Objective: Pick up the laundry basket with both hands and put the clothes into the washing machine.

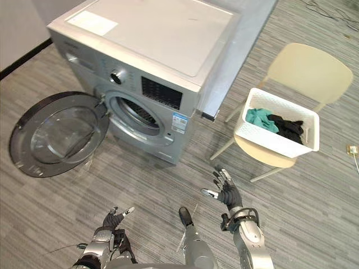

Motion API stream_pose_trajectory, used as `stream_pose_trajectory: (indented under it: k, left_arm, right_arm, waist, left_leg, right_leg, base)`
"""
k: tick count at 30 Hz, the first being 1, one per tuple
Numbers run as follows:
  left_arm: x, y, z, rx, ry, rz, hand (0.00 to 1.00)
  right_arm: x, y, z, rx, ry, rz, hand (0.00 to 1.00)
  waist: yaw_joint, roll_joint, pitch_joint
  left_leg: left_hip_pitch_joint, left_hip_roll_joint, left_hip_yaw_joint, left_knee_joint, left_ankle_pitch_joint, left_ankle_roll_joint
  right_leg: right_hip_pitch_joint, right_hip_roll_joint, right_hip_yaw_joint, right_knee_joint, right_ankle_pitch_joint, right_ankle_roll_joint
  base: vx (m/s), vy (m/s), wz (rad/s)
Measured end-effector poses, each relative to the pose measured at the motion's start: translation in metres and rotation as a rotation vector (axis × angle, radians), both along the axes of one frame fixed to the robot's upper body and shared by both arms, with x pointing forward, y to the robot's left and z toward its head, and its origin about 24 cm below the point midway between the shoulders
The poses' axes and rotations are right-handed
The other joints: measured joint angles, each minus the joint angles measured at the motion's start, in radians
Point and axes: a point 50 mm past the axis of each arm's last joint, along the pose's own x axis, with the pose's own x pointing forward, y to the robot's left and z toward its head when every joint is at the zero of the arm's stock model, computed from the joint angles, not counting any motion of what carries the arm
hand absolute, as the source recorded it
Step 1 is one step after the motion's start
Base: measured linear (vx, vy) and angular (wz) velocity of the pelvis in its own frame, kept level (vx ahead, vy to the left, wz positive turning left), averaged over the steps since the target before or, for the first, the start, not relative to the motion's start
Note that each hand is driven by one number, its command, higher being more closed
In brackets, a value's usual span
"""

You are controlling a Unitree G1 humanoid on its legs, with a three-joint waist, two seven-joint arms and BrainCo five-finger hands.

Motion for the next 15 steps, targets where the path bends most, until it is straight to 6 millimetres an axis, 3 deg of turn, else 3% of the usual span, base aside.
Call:
stream_pose_trajectory:
  k: [3,10,15]
  left_arm:
    - [0.01,0.011,0.007,-0.047,-0.041,0.091,0.0]
    - [0.03,0.027,0.024,-0.063,-0.124,0.196,0.0]
    - [0.022,0.03,0.019,-0.064,-0.104,0.232,0.0]
  right_arm:
    - [-0.004,-0.001,-0.003,0.03,0.012,-0.025,0.0]
    - [-0.006,0.006,-0.008,0.098,0.021,-0.055,0.0]
    - [-0.006,0.012,-0.025,0.133,0.087,-0.059,0.0]
  waist:
    - [-0.021,0.001,-0.001]
    - [-0.021,0.001,-0.001]
    - [-0.02,0.003,0.001]
  left_leg:
    - [-0.039,-0.002,0.001,0.0,0.001,-0.001]
    - [-0.058,-0.002,0.014,0.0,0.005,0.005]
    - [-0.024,-0.001,0.02,0.007,-0.001,-0.004]
  right_leg:
    - [-0.042,-0.001,0.004,0.001,0.008,0.005]
    - [-0.068,0.003,0.018,-0.007,0.022,-0.006]
    - [-0.03,0.001,0.018,-0.022,0.023,-0.007]
  base:
    - [0.01,-0.018,-0.01]
    - [0.01,-0.004,-0.07]
    - [0.03,0.006,-0.02]
